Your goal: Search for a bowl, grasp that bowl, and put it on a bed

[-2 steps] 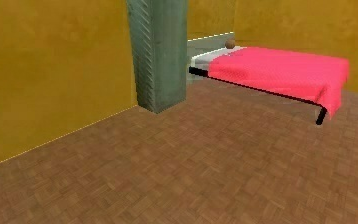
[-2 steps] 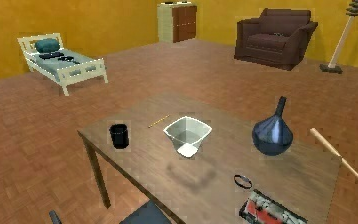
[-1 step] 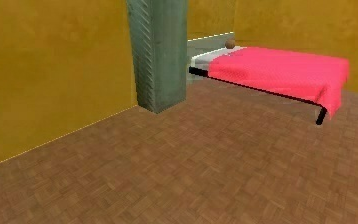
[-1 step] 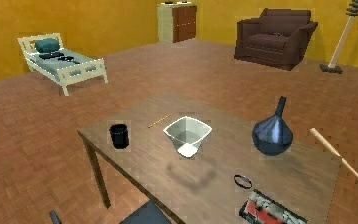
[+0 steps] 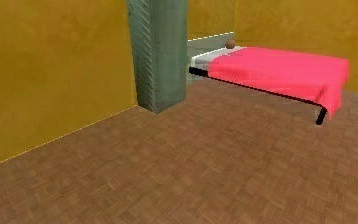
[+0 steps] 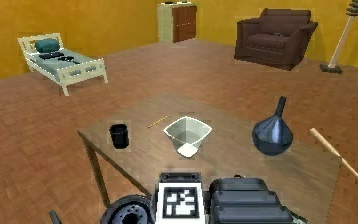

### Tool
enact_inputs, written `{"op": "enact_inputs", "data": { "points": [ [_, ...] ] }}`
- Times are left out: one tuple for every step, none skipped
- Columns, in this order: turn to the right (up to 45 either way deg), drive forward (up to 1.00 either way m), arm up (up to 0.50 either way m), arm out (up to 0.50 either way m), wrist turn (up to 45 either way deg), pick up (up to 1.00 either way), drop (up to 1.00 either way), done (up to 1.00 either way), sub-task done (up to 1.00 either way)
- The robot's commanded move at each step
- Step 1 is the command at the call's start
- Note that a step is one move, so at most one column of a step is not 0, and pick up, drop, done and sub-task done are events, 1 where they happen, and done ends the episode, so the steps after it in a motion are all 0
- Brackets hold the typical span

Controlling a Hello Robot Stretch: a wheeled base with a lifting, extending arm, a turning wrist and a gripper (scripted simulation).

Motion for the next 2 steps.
{"op": "enact_inputs", "data": {
  "points": [
    [0.0, 0.00, 0.00, 0.38, 0.0, 0.00, 0.00, 0.00, 0.00],
    [0.0, 0.00, 0.00, 0.00, 45.0, 0.00, 0.00, 0.00, 0.00]
  ]
}}
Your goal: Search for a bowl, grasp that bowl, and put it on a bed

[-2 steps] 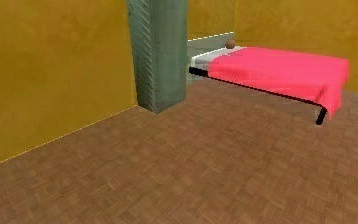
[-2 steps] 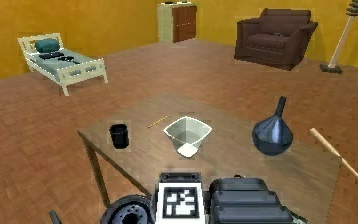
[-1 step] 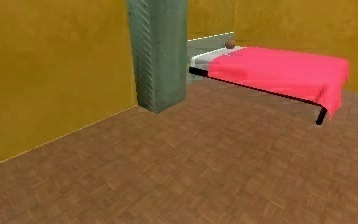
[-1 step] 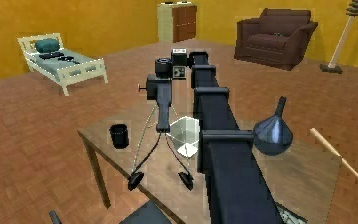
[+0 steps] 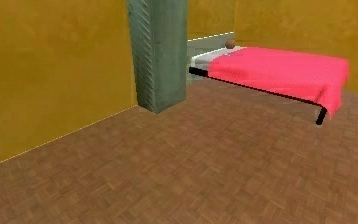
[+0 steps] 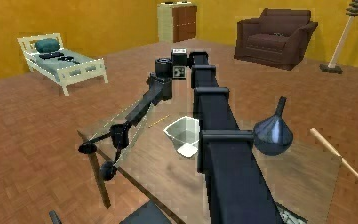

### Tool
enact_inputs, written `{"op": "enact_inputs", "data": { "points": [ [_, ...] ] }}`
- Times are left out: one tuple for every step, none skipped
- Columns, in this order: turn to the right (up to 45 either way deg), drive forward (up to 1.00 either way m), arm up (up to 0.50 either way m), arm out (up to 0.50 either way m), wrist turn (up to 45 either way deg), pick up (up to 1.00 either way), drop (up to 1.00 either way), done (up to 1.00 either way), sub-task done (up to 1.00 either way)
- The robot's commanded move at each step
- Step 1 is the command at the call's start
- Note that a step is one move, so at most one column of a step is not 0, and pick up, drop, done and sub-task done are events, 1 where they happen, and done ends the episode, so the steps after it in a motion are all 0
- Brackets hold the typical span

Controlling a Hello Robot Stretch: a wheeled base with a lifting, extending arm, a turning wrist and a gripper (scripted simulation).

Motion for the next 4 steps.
{"op": "enact_inputs", "data": {
  "points": [
    [0.0, 0.00, 0.00, 0.00, 45.0, 0.00, 0.00, 0.00, 0.00],
    [0.0, 0.00, 0.00, 0.00, 45.0, 0.00, 0.00, 0.00, 0.00],
    [0.0, 0.00, 0.00, 0.00, 45.0, 0.00, 0.00, 0.00, 0.00],
    [0.0, 0.00, 0.00, 0.00, 27.0, 0.00, 0.00, 0.00, 0.00]
  ]
}}
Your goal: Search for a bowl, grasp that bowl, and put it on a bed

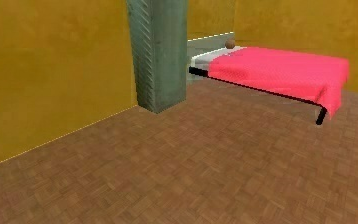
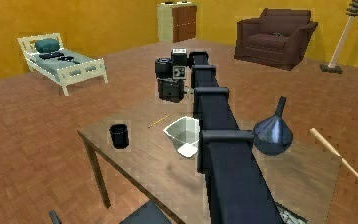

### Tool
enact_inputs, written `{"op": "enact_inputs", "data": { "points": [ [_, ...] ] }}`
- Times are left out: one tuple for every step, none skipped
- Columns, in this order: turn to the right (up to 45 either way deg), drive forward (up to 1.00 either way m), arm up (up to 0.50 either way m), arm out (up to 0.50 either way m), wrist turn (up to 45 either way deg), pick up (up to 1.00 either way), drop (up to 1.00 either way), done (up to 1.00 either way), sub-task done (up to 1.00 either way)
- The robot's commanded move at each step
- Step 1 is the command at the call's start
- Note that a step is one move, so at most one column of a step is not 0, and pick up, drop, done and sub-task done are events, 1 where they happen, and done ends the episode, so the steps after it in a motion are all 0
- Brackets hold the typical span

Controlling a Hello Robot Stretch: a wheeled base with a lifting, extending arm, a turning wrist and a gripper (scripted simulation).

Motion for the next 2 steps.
{"op": "enact_inputs", "data": {
  "points": [
    [0.0, 0.00, -0.22, 0.00, 0.0, 0.00, 0.00, 0.00, 0.00],
    [0.0, 0.00, 0.00, 0.00, 0.0, 1.00, 0.00, 0.00, 0.00]
  ]
}}
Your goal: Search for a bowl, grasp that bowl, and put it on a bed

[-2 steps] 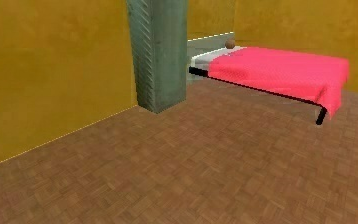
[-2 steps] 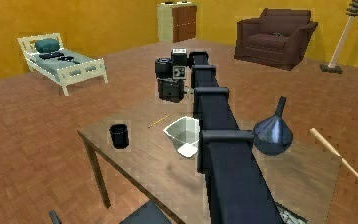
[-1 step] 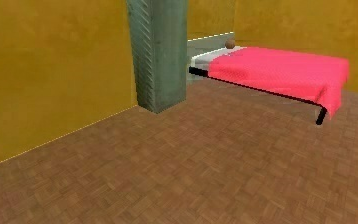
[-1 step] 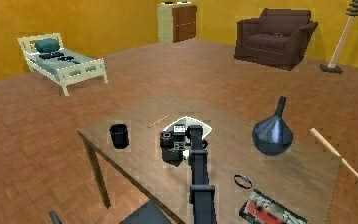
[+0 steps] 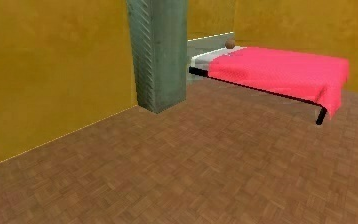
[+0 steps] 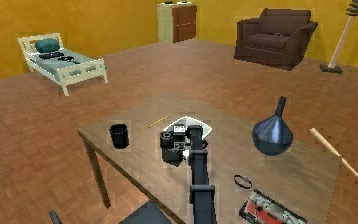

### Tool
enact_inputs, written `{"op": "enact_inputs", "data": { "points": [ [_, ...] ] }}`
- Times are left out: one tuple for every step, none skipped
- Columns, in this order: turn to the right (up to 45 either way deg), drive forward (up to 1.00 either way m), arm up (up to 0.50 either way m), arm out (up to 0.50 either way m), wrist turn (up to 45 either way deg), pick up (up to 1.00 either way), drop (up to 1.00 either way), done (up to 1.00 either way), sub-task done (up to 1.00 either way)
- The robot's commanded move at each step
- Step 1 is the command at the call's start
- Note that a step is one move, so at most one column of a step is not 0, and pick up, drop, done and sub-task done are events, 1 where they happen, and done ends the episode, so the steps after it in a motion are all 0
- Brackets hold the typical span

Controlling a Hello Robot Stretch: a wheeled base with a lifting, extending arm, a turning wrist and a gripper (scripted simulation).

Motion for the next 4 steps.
{"op": "enact_inputs", "data": {
  "points": [
    [0.0, 0.00, 0.10, 0.00, 0.0, 0.00, 0.00, 0.00, 0.00],
    [0.0, 0.00, 0.12, 0.00, 0.0, 0.00, 0.00, 0.00, 0.00],
    [0.0, 0.00, 0.00, 0.00, -45.0, 0.00, 0.00, 0.00, 0.00],
    [0.0, 0.00, 0.00, 0.00, -45.0, 0.00, 0.00, 0.00, 0.00]
  ]
}}
